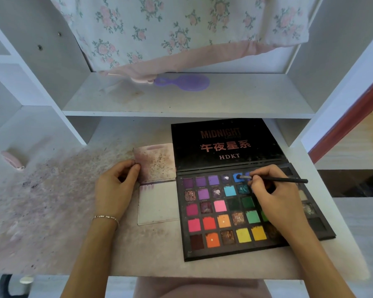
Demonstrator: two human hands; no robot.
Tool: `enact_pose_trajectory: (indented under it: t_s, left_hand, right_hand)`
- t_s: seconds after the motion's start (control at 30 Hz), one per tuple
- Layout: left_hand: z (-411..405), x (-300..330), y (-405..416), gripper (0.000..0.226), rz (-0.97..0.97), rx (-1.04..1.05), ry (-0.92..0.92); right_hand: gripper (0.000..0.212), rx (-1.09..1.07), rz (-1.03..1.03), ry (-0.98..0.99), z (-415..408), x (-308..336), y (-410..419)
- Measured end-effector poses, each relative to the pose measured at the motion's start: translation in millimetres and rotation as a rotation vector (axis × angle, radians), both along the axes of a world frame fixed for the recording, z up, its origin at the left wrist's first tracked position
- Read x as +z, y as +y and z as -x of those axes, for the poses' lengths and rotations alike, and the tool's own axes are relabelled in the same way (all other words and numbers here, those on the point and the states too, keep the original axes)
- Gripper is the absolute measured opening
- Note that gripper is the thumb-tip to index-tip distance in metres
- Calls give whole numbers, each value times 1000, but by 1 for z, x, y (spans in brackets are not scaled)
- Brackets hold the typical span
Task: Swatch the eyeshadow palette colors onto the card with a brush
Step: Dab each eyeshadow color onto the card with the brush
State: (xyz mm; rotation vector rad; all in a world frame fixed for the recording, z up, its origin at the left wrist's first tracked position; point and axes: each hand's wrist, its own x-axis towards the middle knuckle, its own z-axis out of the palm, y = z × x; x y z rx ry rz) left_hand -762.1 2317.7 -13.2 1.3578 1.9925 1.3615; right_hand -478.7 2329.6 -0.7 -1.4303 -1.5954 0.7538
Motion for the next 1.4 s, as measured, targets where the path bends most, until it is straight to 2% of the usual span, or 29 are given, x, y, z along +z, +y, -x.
enact_pose_trajectory:
  t_s: [0.33, 0.43, 0.67, 0.97, 1.4]
  left_hand:
    - [0, -1, 1, 11, -7, 0, 3]
    - [0, -1, 1, 12, -13, -3, -11]
    - [-1, 2, -1, 12, 9, -7, -23]
    - [0, 4, -1, 13, 21, -14, 14]
    - [0, 3, -1, 10, 23, -24, -4]
  right_hand:
    - [18, 14, 14, 11, 1, 3, -1]
    - [24, 19, 5, 33, 8, 8, -1]
    - [19, 208, 45, 128, 53, 19, -4]
    - [13, 399, 138, 87, 116, 10, 5]
    - [15, 407, 96, 13, 123, 4, 7]
